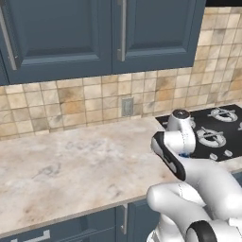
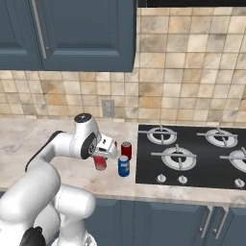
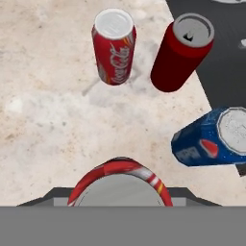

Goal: Four empty soda cans are scattered around the kitchen. Gather all the cans and cluster them next to the stove for recycling.

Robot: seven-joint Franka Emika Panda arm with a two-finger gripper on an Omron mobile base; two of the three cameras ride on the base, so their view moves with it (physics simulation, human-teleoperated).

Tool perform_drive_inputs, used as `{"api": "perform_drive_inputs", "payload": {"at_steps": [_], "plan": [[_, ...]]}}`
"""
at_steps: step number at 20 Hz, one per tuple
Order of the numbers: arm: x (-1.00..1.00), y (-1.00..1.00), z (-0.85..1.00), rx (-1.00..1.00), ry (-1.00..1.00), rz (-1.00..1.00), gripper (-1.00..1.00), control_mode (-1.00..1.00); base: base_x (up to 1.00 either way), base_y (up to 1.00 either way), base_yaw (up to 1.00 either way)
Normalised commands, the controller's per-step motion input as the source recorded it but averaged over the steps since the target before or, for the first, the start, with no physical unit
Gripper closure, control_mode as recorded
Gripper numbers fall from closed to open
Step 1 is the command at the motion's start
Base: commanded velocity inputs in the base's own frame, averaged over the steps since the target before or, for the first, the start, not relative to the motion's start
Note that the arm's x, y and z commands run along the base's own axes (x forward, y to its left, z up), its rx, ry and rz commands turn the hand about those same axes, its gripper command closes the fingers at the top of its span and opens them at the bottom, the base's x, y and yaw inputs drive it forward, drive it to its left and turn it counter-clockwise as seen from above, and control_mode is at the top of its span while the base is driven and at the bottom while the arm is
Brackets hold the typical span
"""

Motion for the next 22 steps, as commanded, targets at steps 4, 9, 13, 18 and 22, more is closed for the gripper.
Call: {"api": "perform_drive_inputs", "payload": {"at_steps": [4,9,13,18,22], "plan": [[0.37,-0.01,-0.02,0.0,0.0,0.0,1.0,-1.0,0.0,0.0,0.0],[0.03,-0.01,-0.09,0.0,0.02,0.0,1.0,-1.0,0.0,0.0,0.0],[0.0,-0.01,-0.12,0.0,0.06,0.0,1.0,-1.0,0.0,0.0,0.0],[-0.01,-0.07,-0.43,0.0,0.02,0.0,1.0,-1.0,0.0,0.0,0.0],[0.0,-0.18,-0.26,0.0,0.0,0.0,1.0,-1.0,0.0,0.0,0.0]]}}
